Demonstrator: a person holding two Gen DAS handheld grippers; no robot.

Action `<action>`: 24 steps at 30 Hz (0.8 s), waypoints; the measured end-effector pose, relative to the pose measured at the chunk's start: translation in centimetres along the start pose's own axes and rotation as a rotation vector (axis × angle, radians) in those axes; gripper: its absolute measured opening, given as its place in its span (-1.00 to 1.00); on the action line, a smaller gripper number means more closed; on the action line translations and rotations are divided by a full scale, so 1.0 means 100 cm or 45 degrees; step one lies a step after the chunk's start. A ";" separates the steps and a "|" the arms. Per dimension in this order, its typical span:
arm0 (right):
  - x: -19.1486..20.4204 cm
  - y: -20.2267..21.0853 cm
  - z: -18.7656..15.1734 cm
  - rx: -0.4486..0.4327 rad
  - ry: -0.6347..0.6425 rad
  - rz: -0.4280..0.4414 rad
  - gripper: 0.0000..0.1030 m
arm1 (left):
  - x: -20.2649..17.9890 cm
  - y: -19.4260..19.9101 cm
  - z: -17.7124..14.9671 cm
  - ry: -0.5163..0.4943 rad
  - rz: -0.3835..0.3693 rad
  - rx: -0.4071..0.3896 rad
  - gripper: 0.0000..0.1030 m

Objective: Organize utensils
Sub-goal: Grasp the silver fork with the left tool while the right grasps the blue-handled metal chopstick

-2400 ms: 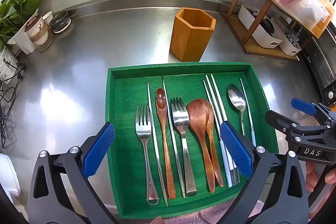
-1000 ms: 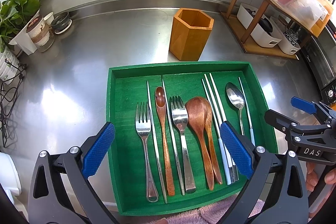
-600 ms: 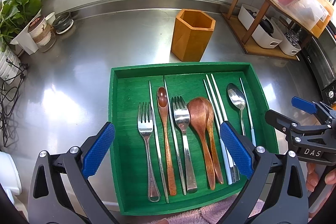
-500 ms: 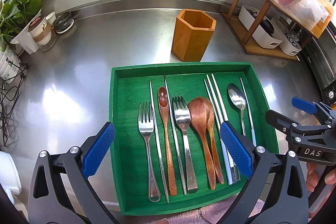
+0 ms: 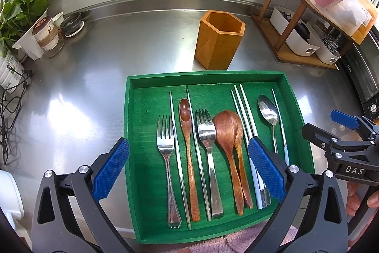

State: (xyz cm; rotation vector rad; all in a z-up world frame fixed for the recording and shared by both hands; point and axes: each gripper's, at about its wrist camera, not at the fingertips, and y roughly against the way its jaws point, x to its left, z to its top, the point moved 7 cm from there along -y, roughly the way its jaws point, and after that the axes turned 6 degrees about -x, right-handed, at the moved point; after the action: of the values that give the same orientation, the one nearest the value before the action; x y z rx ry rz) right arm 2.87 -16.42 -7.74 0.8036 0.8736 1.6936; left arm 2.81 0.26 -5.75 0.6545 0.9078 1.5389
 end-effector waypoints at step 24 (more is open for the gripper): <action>-0.018 -0.013 0.007 0.109 -0.114 0.057 0.40 | 0.021 -0.008 0.002 0.059 -0.058 0.116 0.19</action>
State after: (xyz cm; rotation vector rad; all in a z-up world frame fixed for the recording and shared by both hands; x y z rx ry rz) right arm 4.49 -17.73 -8.64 0.9555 0.8770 1.6549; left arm 3.02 2.42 -6.49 0.6612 1.0266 1.4843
